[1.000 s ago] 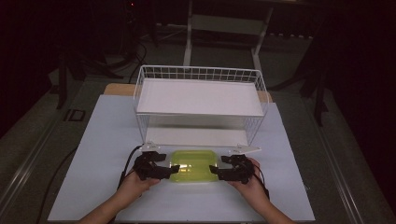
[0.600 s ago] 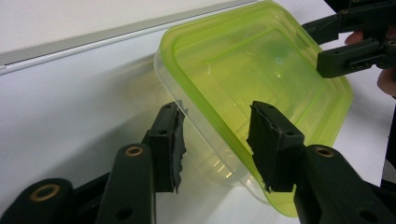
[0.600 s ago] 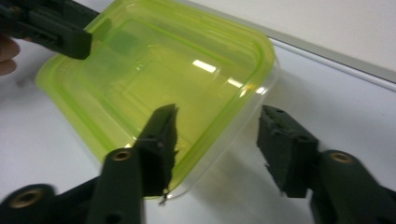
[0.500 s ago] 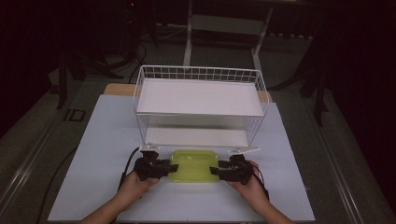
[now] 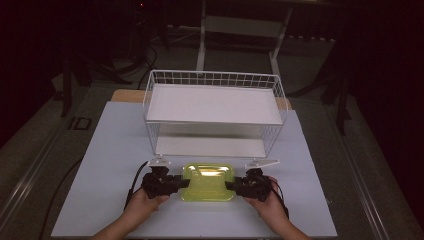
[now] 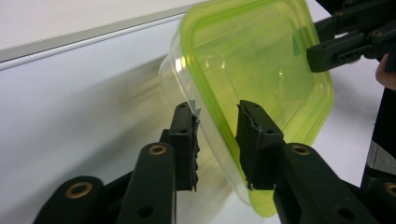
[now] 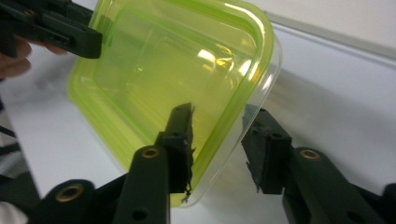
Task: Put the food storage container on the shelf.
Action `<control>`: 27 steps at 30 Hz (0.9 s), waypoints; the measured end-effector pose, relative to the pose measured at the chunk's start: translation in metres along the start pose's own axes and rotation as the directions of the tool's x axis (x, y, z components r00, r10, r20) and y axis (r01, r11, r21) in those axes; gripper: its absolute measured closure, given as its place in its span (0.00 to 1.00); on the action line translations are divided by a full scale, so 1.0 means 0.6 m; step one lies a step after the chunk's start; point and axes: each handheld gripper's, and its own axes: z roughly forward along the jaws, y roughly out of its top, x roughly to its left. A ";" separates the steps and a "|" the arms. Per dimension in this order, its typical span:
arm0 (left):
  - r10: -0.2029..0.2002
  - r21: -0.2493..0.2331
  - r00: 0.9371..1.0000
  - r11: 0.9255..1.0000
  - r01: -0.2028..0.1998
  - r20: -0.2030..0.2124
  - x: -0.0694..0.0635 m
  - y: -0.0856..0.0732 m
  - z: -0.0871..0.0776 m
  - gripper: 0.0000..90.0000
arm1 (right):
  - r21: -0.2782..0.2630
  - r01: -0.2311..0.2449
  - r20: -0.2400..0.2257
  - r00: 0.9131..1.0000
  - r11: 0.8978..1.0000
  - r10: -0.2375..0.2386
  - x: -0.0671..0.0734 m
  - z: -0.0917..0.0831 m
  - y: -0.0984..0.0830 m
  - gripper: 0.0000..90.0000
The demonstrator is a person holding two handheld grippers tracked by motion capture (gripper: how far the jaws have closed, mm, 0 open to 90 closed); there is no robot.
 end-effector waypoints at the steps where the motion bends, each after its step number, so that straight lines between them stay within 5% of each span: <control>1: -0.007 -0.003 1.000 1.000 0.007 -0.004 -0.003 -0.002 -0.001 0.79 | -0.001 -0.014 -0.007 1.000 1.000 0.014 0.001 -0.002 -0.002 0.74; 16: -0.028 -0.042 0.999 0.999 0.027 -0.031 -0.013 0.005 -0.009 0.89 | -0.037 -0.014 0.036 0.999 0.999 0.015 0.006 -0.018 0.004 0.86; 27: -0.012 -0.117 0.999 0.993 0.006 -0.050 -0.011 0.064 -0.025 0.89 | -0.127 -0.010 0.043 0.999 0.992 0.016 -0.001 -0.044 0.055 0.88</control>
